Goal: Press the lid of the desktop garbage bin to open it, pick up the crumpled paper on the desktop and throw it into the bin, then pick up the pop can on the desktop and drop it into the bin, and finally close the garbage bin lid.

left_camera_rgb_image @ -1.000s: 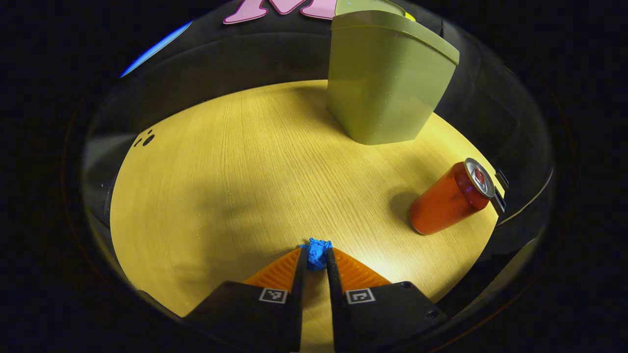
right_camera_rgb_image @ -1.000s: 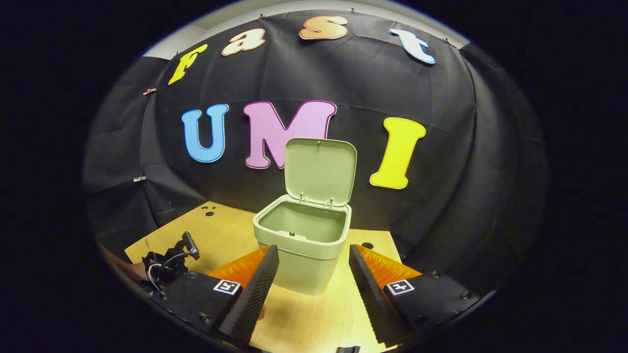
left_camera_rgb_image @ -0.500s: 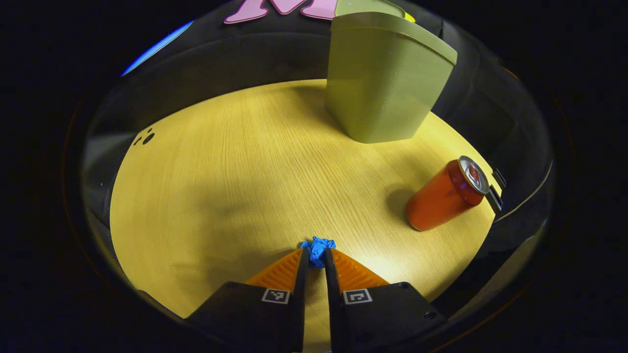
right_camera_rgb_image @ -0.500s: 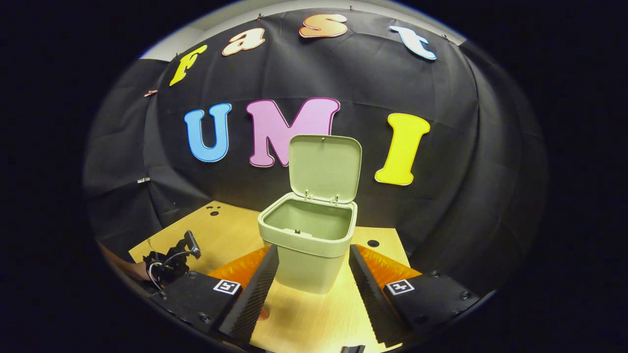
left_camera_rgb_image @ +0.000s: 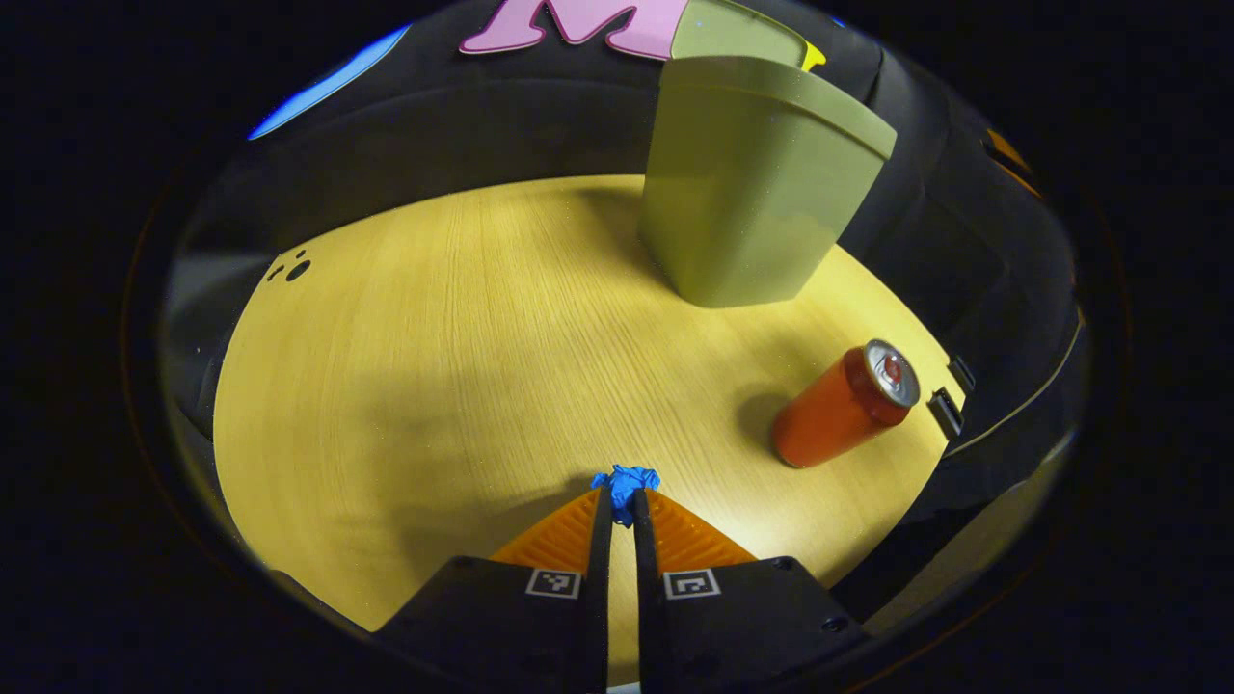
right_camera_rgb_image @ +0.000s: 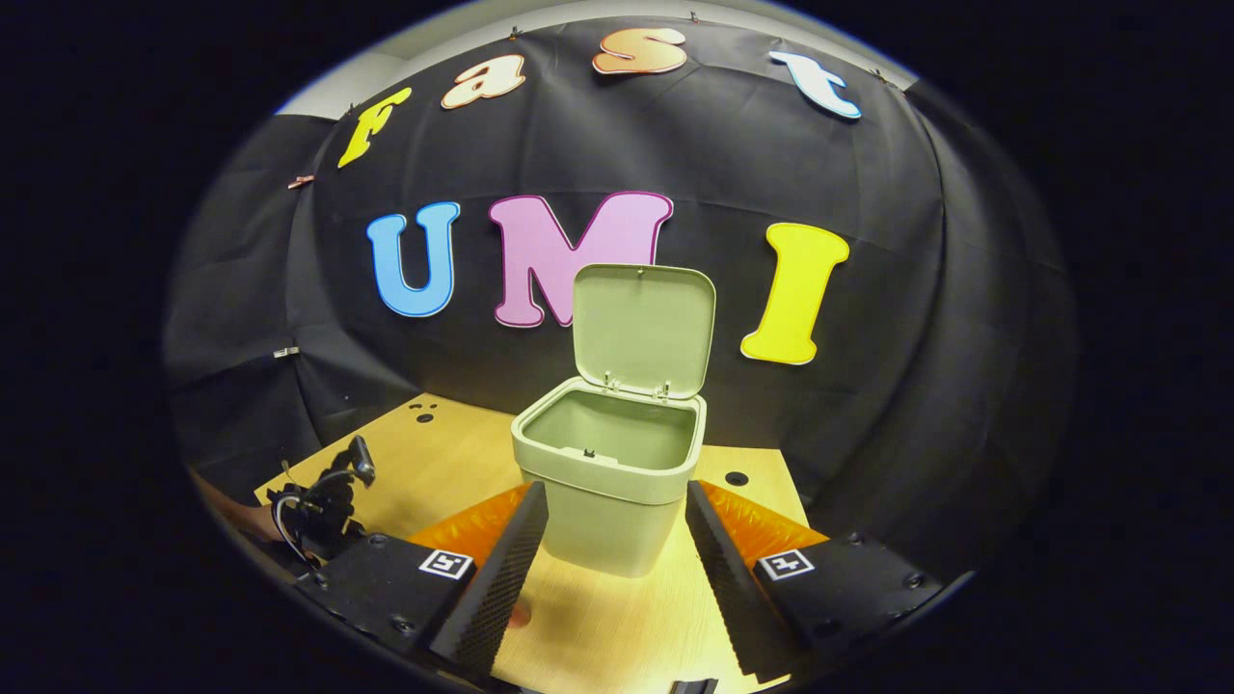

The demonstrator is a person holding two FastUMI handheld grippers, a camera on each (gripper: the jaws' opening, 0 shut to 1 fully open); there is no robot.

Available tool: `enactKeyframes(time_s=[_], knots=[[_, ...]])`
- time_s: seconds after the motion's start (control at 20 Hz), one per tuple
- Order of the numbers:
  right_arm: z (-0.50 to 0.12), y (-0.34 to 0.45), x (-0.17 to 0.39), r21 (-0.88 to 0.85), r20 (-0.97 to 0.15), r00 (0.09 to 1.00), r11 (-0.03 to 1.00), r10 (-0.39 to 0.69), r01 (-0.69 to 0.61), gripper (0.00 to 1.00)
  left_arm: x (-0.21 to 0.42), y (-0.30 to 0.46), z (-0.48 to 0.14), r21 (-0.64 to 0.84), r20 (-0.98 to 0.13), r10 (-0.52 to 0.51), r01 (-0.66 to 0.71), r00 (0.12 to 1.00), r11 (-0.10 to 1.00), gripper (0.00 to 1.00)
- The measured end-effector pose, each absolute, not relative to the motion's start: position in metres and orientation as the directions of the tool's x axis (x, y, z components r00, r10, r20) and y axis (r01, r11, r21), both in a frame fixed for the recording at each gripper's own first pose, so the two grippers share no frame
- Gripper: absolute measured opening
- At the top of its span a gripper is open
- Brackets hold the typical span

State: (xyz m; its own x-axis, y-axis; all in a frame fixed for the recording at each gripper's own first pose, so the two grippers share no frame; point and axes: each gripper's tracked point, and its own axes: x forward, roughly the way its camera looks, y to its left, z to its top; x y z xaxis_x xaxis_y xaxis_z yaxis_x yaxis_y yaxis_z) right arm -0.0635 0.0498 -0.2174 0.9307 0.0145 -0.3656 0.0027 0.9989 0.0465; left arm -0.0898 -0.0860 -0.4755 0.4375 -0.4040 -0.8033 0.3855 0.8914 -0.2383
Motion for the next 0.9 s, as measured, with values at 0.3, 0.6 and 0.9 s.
enactKeyframes(time_s=[0.3,0.6,0.9], knots=[[-0.221,0.052,-0.063,0.065,-0.368,0.930,0.998,0.026,-0.002,0.92,-0.072,-0.094,-0.423,-0.255,-0.727,-0.448,0.402,0.519,0.879,0.17],[-0.230,0.060,-0.059,0.076,-0.380,0.924,0.997,0.052,-0.025,0.92,-0.033,-0.098,-0.338,-0.267,-0.587,-0.467,0.387,0.661,0.883,0.17],[-0.245,0.074,-0.059,0.083,-0.409,0.909,0.995,0.083,-0.054,0.92,0.012,-0.106,-0.242,-0.236,-0.385,-0.476,0.414,0.791,0.879,0.17]])
